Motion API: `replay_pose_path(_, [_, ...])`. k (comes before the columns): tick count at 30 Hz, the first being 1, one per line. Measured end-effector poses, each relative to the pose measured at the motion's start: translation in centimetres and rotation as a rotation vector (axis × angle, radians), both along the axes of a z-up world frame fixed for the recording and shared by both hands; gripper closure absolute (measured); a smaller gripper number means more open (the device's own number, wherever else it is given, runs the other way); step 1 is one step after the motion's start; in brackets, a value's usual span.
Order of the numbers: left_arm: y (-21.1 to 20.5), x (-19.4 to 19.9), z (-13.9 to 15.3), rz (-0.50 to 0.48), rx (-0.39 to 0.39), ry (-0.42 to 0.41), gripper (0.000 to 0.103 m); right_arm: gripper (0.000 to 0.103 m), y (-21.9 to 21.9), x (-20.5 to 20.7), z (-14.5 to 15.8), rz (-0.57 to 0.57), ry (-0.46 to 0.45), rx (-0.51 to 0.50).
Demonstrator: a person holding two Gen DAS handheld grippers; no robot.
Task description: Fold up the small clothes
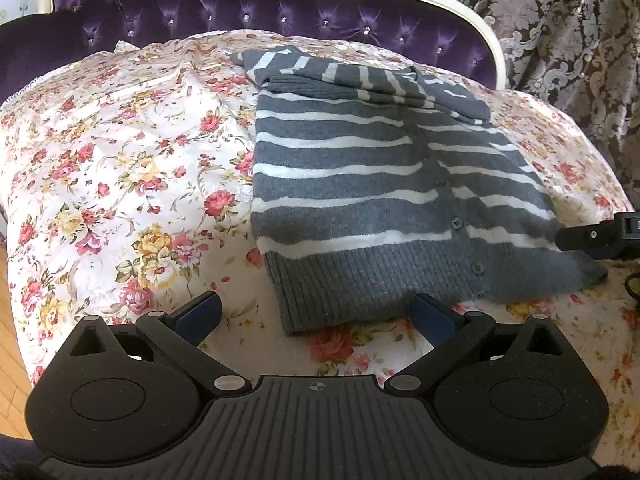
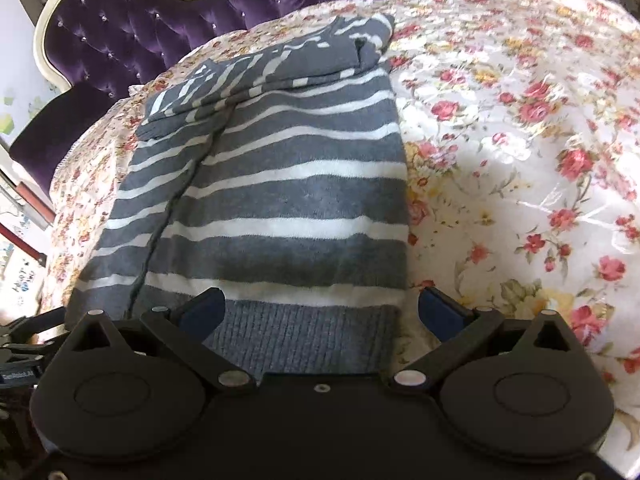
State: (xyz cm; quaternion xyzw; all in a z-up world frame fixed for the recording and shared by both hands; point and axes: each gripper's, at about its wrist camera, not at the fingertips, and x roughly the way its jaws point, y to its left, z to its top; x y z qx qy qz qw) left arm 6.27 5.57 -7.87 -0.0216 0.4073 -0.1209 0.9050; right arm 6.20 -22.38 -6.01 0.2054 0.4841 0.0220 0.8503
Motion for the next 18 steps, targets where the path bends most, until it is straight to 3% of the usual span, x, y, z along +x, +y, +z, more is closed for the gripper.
replay_pose_path(12, [-0.4,1.2,0.3,-0.049,-0.095,0.012,0.0,0.0,-0.5,-0.3,-0.2,0.045,0.008,0.155])
replay_pose_path(18, [-0.7,1.7,0.4,-0.059,-0.1,0.031,0.001,0.001,-1.2,-1.2,0.3,0.016,-0.027,0.229])
